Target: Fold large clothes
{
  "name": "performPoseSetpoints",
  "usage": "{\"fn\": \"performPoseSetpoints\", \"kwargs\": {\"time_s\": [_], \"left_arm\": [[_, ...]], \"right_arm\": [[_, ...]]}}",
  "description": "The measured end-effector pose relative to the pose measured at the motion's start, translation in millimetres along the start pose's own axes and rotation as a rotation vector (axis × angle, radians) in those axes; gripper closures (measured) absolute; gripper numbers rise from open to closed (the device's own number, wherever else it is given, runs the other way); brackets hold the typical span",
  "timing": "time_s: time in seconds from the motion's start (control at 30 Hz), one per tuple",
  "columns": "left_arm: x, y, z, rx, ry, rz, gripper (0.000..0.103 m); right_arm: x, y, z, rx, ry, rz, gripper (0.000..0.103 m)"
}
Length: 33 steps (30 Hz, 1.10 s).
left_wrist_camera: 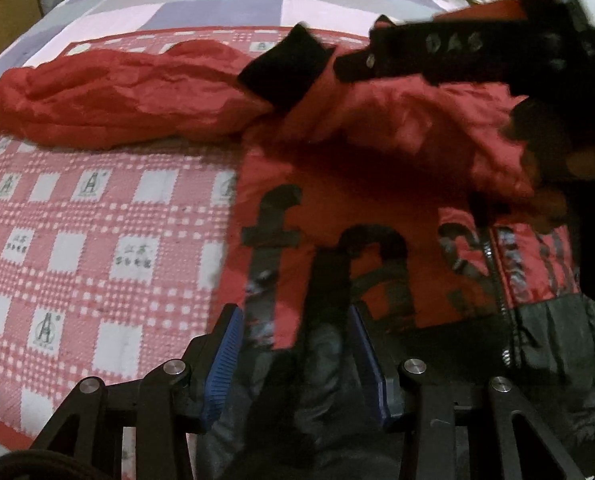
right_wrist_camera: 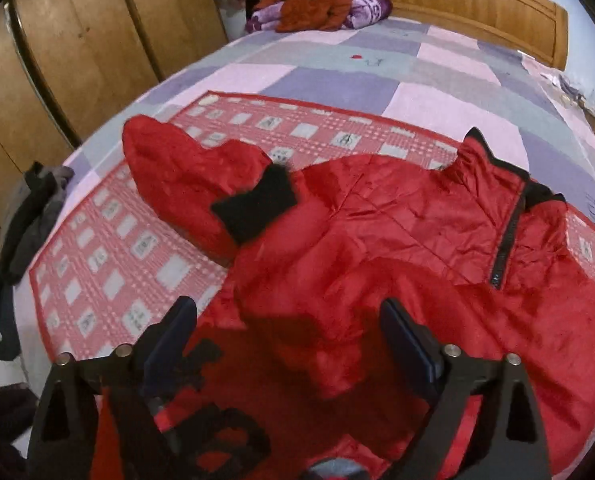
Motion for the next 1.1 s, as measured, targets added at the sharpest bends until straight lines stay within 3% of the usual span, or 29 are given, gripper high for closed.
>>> {"fn": "performPoseSetpoints", "kwargs": {"time_s": [0.2, 0.43, 0.6, 0.83, 0.97, 1.1], "left_arm": [[27, -6, -23, 0.041, -0.033, 0.019, 0.056], [52, -36, -70, 0.095, -0.030, 0.011, 0.056], [61, -73, -95, 0.090, -0.018, -0.032, 0.056], [69, -82, -93, 0.108, -0.014, -0.075, 0.053], [70, -86, -85, 0.101, -0.002, -0.099, 0.052], [72, -89, -85, 0.100, -0.025, -0.113, 0.052]], "right_arm": [[31, 84, 28, 0.146, -0.058, 0.242, 0.008], [96, 114, 106, 0.009, -0.151, 0.433, 0.008], [148, 129, 135, -0.037, -0.188, 0.554, 0.008], [223, 135, 151, -0.141, -0.124, 0.586, 0.009], [193, 154, 181, -0.105, -0.078, 0.584, 0.008], [159, 139, 197, -0.122, -0.014, 0.559, 0.009]]}}
Point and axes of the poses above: each gripper's, at about its wrist camera, not at the fingertips, and y roughly against the way its jaws point, x to its right, z to its underside, the point moved 2 cm from there along -y, roughly the way its jaws point, and after that the axes turned 14 degrees about y, right-handed, at the moved point
